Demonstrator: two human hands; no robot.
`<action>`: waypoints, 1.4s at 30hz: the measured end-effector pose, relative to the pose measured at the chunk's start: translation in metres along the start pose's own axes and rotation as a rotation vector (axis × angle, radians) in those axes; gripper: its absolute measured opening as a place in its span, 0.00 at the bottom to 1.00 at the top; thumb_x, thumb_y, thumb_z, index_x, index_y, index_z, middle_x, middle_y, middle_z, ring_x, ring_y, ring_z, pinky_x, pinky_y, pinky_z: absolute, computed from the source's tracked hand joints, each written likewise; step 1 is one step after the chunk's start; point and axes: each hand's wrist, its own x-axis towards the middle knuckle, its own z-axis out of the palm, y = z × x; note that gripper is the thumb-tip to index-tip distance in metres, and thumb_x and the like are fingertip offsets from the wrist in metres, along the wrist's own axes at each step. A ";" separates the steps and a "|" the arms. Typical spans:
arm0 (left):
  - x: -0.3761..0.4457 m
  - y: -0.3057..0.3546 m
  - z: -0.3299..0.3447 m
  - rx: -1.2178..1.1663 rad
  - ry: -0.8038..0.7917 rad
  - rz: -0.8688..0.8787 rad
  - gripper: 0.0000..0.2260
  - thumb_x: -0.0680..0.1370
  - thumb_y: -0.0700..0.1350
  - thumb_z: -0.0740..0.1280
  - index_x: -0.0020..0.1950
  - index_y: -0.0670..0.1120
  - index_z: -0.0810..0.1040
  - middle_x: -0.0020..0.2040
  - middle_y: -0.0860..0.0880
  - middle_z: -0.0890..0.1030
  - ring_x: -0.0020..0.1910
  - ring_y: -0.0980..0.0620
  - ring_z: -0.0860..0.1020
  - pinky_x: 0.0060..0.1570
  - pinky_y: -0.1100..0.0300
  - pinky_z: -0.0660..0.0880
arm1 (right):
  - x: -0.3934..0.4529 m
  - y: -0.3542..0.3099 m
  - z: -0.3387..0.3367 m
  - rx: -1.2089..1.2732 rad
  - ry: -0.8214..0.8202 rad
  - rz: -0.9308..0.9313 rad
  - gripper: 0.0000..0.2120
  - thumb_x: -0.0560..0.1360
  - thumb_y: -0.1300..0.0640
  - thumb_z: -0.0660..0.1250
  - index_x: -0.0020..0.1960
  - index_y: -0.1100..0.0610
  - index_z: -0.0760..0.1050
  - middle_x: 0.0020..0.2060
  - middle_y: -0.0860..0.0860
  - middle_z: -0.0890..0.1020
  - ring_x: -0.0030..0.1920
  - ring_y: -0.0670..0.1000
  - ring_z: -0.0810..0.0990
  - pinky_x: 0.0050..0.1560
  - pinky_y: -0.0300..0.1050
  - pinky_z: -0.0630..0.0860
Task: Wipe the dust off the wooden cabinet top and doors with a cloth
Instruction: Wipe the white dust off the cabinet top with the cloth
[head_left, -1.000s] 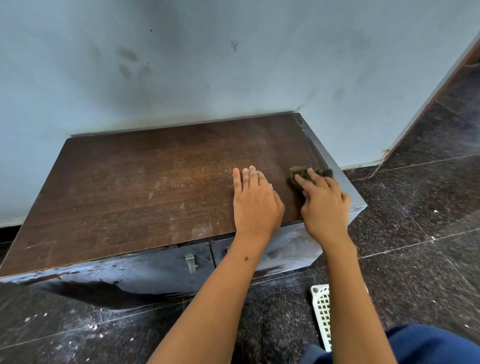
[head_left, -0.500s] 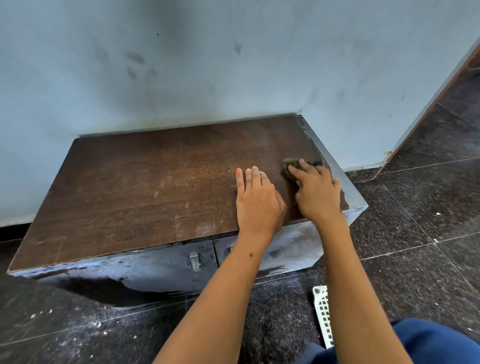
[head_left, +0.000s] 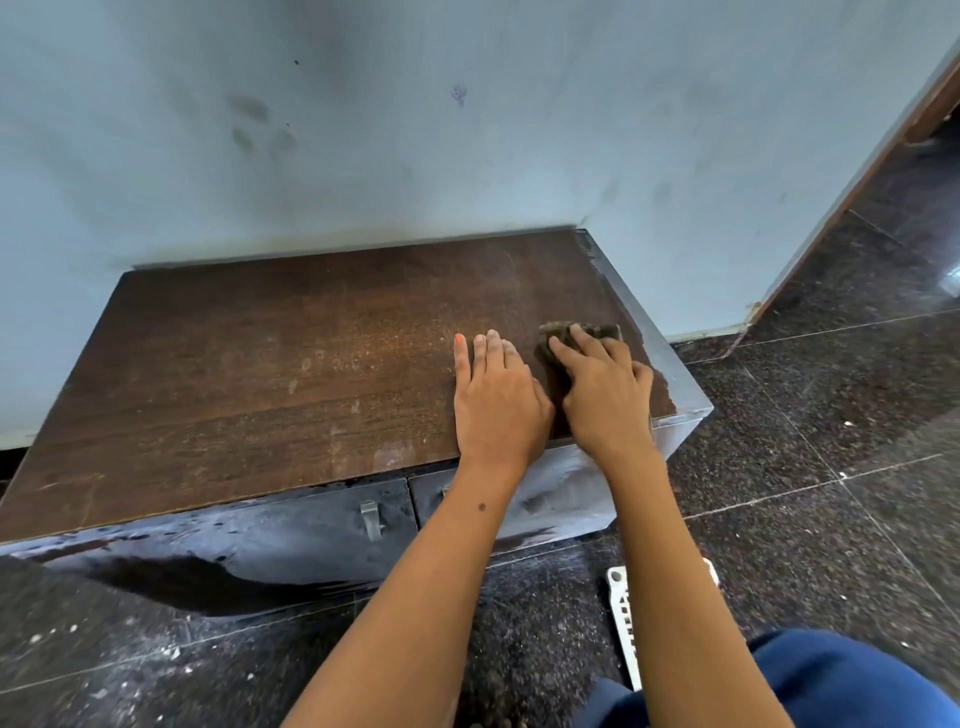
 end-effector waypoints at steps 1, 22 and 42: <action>0.000 0.000 0.000 -0.006 -0.001 0.002 0.24 0.79 0.46 0.49 0.72 0.36 0.63 0.73 0.39 0.64 0.74 0.44 0.59 0.73 0.49 0.39 | -0.014 0.005 0.001 -0.008 0.027 -0.003 0.26 0.77 0.63 0.59 0.72 0.45 0.65 0.74 0.46 0.62 0.71 0.51 0.57 0.65 0.51 0.55; -0.002 -0.001 0.000 -0.021 0.006 -0.010 0.28 0.76 0.47 0.44 0.71 0.37 0.65 0.72 0.40 0.65 0.74 0.45 0.61 0.73 0.50 0.39 | -0.023 0.033 -0.007 0.008 0.102 0.248 0.27 0.74 0.65 0.63 0.70 0.45 0.67 0.73 0.45 0.64 0.72 0.50 0.59 0.65 0.49 0.57; -0.003 0.001 0.000 0.018 -0.007 -0.004 0.26 0.77 0.47 0.45 0.71 0.37 0.64 0.73 0.40 0.65 0.73 0.45 0.60 0.74 0.49 0.40 | 0.033 0.059 -0.005 0.090 0.087 0.190 0.26 0.74 0.63 0.61 0.69 0.43 0.69 0.73 0.46 0.64 0.73 0.51 0.58 0.69 0.56 0.56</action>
